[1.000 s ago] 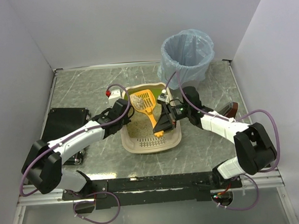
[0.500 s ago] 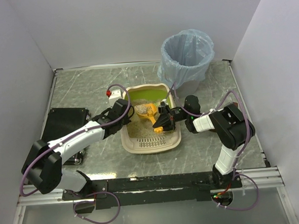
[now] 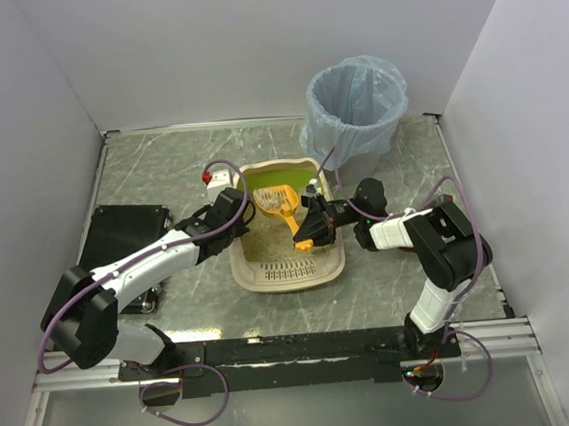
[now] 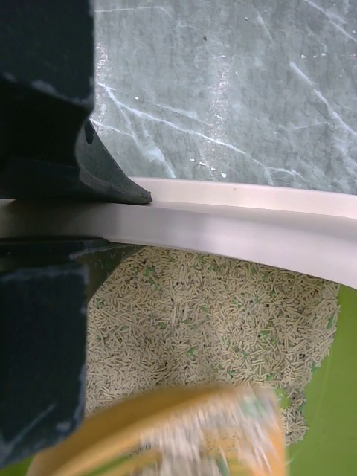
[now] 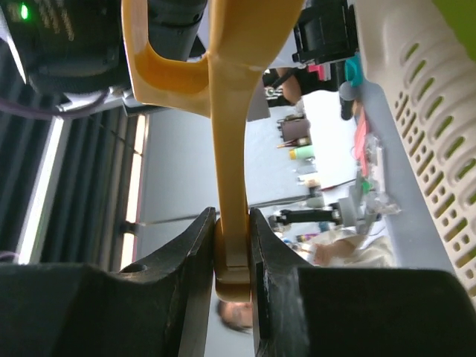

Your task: Clean the litter box

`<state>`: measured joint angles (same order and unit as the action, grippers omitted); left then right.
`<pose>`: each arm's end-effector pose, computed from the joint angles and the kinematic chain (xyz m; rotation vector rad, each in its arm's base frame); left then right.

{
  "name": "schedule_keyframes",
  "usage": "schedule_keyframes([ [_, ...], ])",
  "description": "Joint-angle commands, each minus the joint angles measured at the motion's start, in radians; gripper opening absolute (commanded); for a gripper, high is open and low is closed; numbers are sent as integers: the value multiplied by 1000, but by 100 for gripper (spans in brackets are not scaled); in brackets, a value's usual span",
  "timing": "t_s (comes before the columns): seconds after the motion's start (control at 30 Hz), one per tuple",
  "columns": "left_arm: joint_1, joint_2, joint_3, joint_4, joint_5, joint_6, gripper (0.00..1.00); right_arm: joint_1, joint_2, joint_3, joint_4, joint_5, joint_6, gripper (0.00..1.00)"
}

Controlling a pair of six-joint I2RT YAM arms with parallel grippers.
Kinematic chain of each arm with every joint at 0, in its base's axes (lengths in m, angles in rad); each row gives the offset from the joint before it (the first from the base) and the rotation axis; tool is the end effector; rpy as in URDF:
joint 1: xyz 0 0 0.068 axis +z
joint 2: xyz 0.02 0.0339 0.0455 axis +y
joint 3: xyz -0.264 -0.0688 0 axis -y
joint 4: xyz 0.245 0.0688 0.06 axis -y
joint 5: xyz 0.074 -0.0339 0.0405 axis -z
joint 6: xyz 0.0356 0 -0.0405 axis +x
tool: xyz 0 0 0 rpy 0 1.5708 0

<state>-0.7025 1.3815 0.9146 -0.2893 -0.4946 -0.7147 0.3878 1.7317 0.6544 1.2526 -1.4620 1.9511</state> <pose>0.2343 -0.1762 0.2438 -0.2546 2.2118 -0.1971 0.2716 0.1492 0.2003 0.0742 -1.9864 -1.9661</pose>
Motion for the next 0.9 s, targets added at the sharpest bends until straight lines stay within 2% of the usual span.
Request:
schedule_keyframes([
  [0.0,0,-73,101,311,4,-104,1,-4,-119,7,-6,-1,-269,0],
  [0.07,-2,-76,98,306,-1,-104,1,-3,-188,20,-260,18,-438,0],
  [0.1,0,-85,95,305,-4,-104,1,-3,-214,71,-620,50,-691,0],
  [0.13,0,-88,93,306,-5,-104,1,0,-239,120,-909,87,-866,0],
  [0.17,-2,-91,92,308,-5,-103,1,-1,-266,189,-1184,148,-1255,0],
  [0.2,0,-98,86,308,-9,-106,1,11,-261,330,-1562,240,-1384,0],
  [0.23,0,-99,84,314,-6,-104,1,10,-258,359,-1576,226,-1431,0],
  [0.27,0,-104,78,315,-4,-107,1,10,-259,312,-1502,182,-1311,0],
  [0.3,0,-102,78,314,-2,-109,1,11,-258,276,-1244,110,-1216,0],
  [0.33,0,-104,76,309,-2,-112,1,14,-256,248,-1167,109,-1146,0],
  [0.37,0,-105,78,306,-5,-112,1,17,-253,235,-1167,121,-1134,0],
  [0.43,0,-108,75,302,-13,-115,1,22,-251,246,-1276,141,-1194,0],
  [0.53,0,-114,72,305,-24,-111,1,23,-284,206,-1227,147,-1181,0],
  [0.63,0,-102,86,303,-27,-118,1,22,-343,183,-1280,155,-1205,0],
  [0.77,0,-82,87,311,-6,-134,1,22,-308,212,-1265,158,-1196,0],
  [0.83,0,-78,93,302,-2,-137,1,20,-265,253,-1332,176,-1256,0],
  [0.87,0,-76,92,299,-5,-140,1,28,-270,278,-1442,201,-1299,0],
])
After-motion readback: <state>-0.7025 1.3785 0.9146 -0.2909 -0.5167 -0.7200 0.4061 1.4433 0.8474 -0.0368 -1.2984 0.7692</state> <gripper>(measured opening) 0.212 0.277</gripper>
